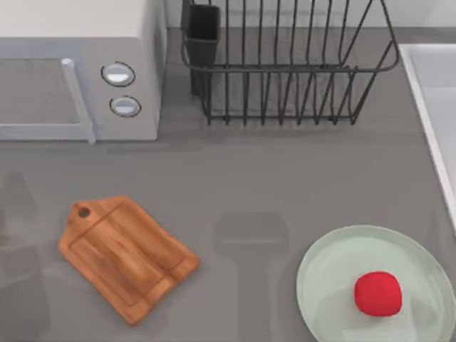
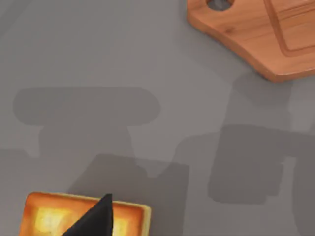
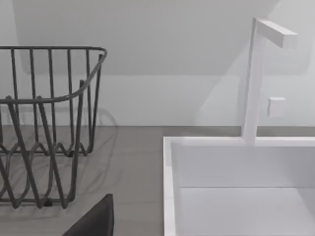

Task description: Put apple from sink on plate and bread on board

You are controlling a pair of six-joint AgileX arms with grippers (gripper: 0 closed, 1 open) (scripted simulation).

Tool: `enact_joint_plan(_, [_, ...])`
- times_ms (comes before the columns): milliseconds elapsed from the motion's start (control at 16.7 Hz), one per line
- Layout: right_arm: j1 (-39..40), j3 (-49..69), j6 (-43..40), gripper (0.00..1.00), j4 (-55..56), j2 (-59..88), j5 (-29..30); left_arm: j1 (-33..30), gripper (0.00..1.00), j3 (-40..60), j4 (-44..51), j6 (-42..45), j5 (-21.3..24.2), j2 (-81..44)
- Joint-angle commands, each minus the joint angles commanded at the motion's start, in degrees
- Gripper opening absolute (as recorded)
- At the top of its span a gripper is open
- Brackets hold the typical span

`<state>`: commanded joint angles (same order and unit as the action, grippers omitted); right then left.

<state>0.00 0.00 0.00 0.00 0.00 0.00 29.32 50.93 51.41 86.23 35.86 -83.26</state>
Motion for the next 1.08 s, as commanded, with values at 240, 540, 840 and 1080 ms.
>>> enact_joint_plan(240, [0.00, 0.00, 0.00, 1.00, 0.00, 0.00, 0.00, 7.75, 1.00, 13.56, 13.76, 23.13, 9.62, -22.34])
enact_joint_plan(540, [0.00, 0.00, 0.00, 1.00, 0.00, 0.00, 0.00, 15.59, 1.00, 27.23, 27.62, 46.46, 19.26, -45.06])
enact_joint_plan(840, [0.00, 0.00, 0.00, 1.00, 0.00, 0.00, 0.00, 19.87, 1.00, 34.67, 35.21, 59.17, 24.49, -57.44])
enact_joint_plan(1080, [0.00, 0.00, 0.00, 1.00, 0.00, 0.00, 0.00, 20.22, 1.00, 35.27, 35.84, 60.22, 24.92, -58.47])
